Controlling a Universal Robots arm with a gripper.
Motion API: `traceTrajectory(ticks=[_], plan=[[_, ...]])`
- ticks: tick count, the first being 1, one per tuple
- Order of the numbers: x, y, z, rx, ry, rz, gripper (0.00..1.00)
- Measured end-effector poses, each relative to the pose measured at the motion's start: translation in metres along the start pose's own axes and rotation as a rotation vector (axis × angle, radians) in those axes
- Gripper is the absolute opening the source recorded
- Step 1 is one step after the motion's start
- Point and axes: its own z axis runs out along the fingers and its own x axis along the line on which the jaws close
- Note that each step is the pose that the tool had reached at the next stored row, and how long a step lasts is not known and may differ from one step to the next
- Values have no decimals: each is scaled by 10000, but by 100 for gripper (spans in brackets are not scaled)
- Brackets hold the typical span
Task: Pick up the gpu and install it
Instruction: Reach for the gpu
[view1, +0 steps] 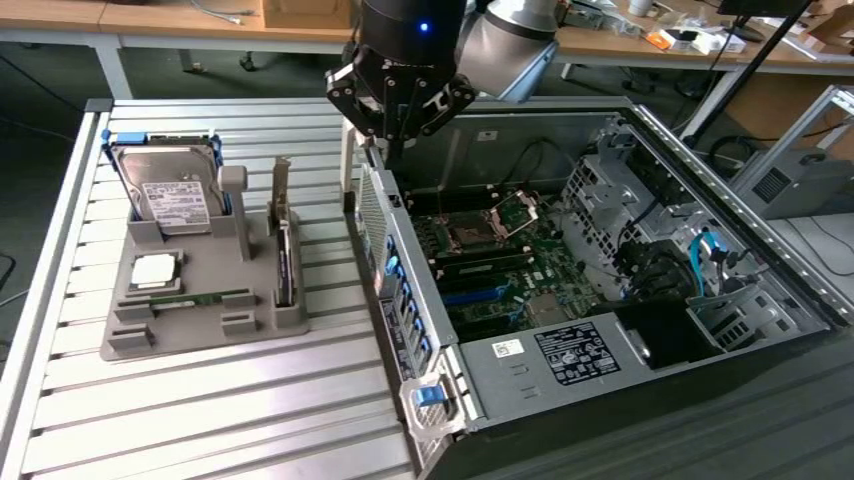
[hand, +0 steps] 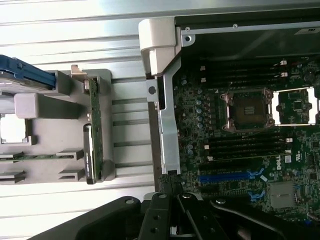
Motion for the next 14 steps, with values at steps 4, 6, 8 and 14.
traceTrajectory(ticks=[4, 6, 8, 14], plan=[[35, -3, -1, 0, 0, 0, 11], [52, -4, -1, 0, 0, 0, 11], [72, -5, -2, 0, 1, -1, 11], [128, -10, -4, 0, 0, 0, 11]])
